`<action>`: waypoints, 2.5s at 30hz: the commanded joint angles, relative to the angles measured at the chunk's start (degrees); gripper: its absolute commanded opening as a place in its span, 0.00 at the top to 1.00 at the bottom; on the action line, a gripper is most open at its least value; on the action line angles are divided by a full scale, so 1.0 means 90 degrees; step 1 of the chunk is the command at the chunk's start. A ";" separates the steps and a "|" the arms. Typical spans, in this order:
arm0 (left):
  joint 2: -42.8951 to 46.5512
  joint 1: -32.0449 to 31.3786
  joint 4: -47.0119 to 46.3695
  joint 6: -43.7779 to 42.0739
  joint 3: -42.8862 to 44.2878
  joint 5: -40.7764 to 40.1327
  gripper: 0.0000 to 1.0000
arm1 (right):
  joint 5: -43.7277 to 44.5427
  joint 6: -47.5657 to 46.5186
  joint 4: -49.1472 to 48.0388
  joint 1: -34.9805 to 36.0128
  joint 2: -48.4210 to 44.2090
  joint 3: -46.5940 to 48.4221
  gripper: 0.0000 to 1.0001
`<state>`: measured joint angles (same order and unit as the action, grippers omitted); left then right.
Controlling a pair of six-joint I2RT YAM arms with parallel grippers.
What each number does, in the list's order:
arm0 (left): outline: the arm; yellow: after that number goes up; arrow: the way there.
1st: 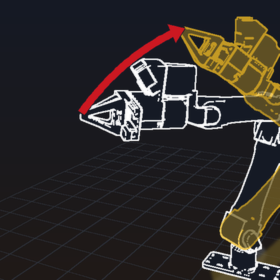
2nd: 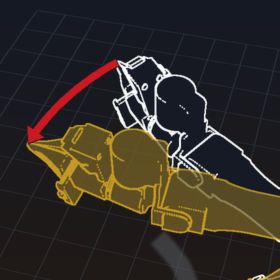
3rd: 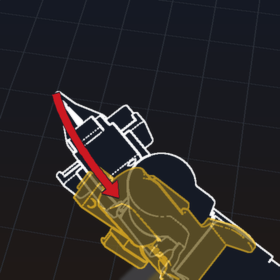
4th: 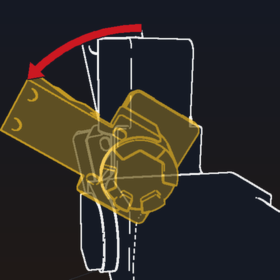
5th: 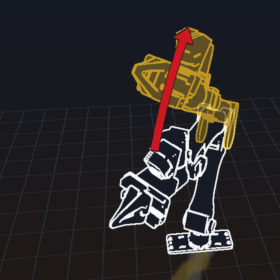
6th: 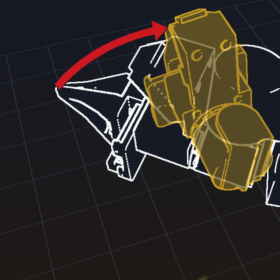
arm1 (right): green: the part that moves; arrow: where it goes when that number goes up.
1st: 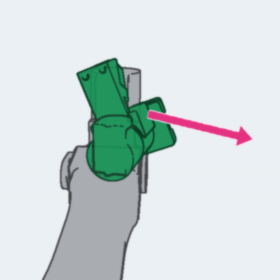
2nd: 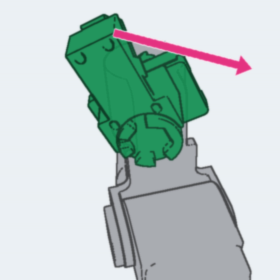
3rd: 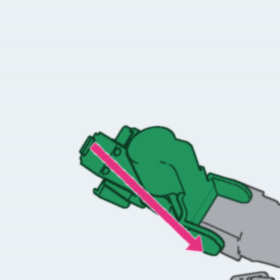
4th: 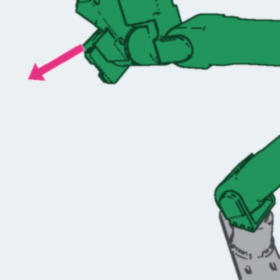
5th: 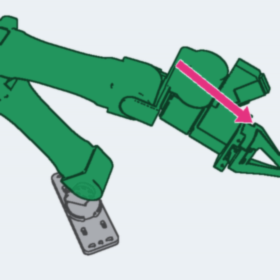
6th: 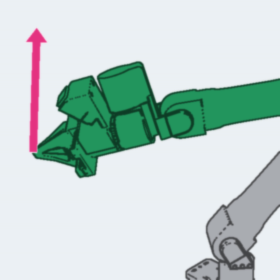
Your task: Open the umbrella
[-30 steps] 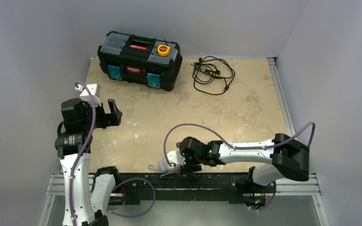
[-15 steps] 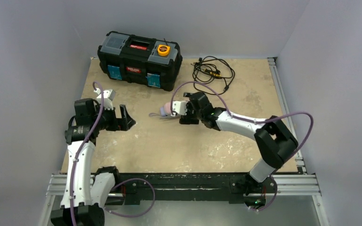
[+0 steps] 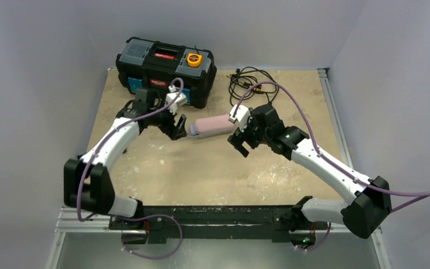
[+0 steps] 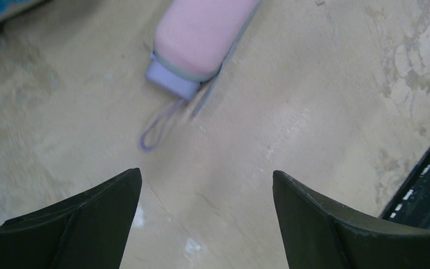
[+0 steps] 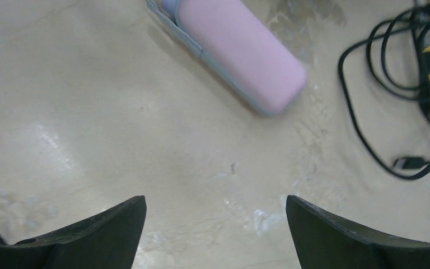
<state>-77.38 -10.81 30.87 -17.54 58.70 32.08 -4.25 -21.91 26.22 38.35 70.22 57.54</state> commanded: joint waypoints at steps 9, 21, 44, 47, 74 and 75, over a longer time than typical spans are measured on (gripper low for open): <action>-0.3073 -0.0995 0.0240 -0.1435 0.2779 -0.0086 0.07 | -0.1919 0.3531 0.1085 -0.2388 -0.0334 0.0079 0.11; -0.4195 -0.1485 0.1849 -0.1335 0.4035 -0.0491 0.06 | -0.2697 0.4498 0.0936 -0.3328 0.0310 0.0477 0.03; -0.0828 -0.3635 -0.1685 0.2204 0.0621 0.0102 0.18 | -0.2711 0.3872 0.0389 -0.3581 0.1504 0.0415 0.13; 0.0186 -0.3436 -0.2402 0.1988 -0.0379 -0.1075 0.18 | -0.2559 0.3549 0.0105 -0.3435 0.1865 0.0631 0.16; 0.0329 -0.4163 -0.6078 0.1120 -0.3834 -0.2764 0.61 | -0.3647 0.1794 0.0350 -0.2017 0.4733 0.1555 0.42; 0.0200 -0.4200 -0.6244 0.1174 -0.3847 -0.2769 0.61 | -0.3697 0.1717 0.0410 -0.2022 0.4772 0.1544 0.44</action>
<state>-72.36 -46.89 -14.13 -8.10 24.84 8.51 -38.54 0.64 25.63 19.46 111.68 73.73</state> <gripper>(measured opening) 0.398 0.595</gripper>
